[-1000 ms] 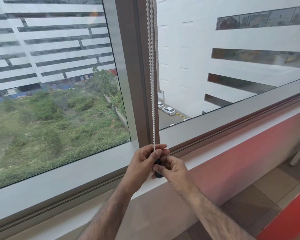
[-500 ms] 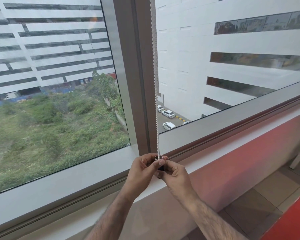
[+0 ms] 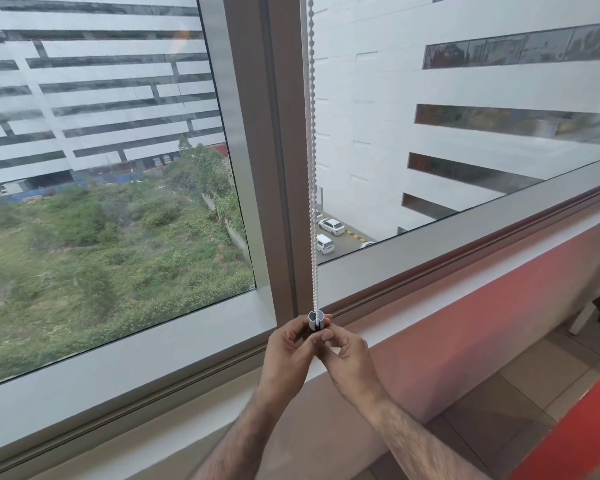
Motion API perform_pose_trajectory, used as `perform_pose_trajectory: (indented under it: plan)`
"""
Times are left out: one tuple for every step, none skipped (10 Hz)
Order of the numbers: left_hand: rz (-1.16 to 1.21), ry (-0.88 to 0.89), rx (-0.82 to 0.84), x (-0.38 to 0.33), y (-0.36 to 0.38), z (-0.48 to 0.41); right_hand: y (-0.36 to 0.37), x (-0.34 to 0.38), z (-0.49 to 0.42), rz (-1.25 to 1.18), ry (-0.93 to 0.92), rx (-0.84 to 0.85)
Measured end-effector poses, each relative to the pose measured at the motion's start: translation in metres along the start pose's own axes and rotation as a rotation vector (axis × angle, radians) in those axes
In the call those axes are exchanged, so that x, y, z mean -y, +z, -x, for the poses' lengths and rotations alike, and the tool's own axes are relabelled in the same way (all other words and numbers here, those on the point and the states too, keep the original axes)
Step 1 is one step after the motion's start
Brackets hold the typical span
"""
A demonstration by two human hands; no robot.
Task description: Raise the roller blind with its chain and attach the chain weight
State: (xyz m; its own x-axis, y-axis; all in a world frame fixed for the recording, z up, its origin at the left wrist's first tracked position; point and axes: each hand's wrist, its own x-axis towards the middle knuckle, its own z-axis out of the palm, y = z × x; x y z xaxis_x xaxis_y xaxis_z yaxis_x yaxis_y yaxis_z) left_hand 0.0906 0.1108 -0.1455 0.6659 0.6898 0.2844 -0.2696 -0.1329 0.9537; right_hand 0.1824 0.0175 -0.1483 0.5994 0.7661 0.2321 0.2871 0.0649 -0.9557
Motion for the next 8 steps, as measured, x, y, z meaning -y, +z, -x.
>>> perform_pose_trajectory:
  plan:
    - [-0.016,-0.007,-0.012,0.004,0.001,-0.001,0.001,-0.001,-0.001,0.009,0.001,-0.011]
    - [-0.027,-0.014,-0.017,0.007,0.002,-0.003,0.0,-0.001,0.0,-0.007,0.001,-0.029]
    - [-0.033,-0.02,-0.014,0.005,0.006,-0.002,0.0,-0.001,0.002,-0.035,0.015,-0.032]
    - [-0.073,-0.035,-0.006,0.001,0.003,0.002,0.003,0.0,0.006,-0.075,0.023,-0.035]
    - [-0.124,-0.059,0.019,-0.003,-0.006,0.002,0.005,0.003,0.009,-0.075,0.029,-0.04]
    - [-0.236,-0.062,0.082,-0.01,-0.024,0.007,0.011,0.008,0.016,0.027,0.05,-0.09]
    - [-0.327,-0.088,0.062,-0.013,-0.046,0.017,0.013,0.012,0.019,0.146,0.1,-0.108]
    - [-0.535,-0.078,-0.026,-0.012,-0.085,0.039,0.017,0.016,0.03,0.246,0.188,-0.16]
